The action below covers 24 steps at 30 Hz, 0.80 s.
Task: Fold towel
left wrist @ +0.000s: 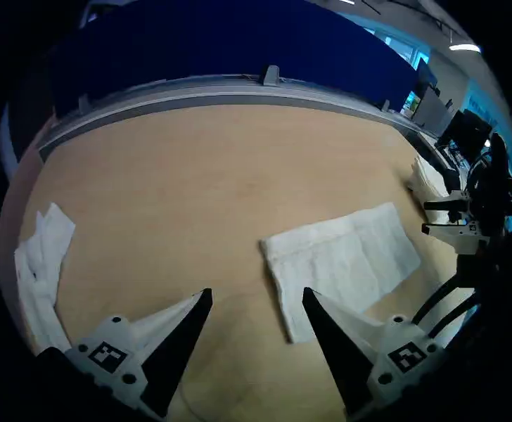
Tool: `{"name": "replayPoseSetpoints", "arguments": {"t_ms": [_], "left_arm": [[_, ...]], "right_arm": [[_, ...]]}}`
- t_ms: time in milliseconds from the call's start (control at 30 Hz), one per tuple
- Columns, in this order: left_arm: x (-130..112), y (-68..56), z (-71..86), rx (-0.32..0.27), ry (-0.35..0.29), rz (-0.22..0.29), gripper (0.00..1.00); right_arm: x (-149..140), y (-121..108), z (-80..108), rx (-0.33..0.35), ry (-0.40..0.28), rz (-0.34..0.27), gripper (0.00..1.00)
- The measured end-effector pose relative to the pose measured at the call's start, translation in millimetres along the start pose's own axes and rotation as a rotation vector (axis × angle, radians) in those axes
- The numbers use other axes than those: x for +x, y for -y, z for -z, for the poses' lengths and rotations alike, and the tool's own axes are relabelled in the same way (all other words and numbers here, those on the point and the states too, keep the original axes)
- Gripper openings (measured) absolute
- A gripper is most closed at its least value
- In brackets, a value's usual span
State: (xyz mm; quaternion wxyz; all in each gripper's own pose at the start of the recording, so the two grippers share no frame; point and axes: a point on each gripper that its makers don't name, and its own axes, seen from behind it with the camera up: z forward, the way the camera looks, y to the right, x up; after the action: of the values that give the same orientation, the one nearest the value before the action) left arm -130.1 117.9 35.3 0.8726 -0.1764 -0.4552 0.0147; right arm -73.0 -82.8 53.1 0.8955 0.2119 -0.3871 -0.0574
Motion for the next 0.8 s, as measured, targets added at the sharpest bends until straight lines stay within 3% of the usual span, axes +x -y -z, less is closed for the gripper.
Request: {"name": "replayPoseSetpoints", "arguments": {"t_ms": [267,500,800], "left_arm": [[-33,13.7,23.8,0.086,-0.038,0.035,0.95],[-54,10.4,42.0,0.109,-0.061,0.070,0.96],[-74,16.6,64.3,0.156,-0.083,0.102,0.95]], "right_arm": [[-16,10,13.3,0.009,0.005,-0.008,1.00],[-29,16,22.2,0.016,0.023,0.007,1.00],[-36,21,21.1,0.000,0.015,-0.005,1.00]]}}
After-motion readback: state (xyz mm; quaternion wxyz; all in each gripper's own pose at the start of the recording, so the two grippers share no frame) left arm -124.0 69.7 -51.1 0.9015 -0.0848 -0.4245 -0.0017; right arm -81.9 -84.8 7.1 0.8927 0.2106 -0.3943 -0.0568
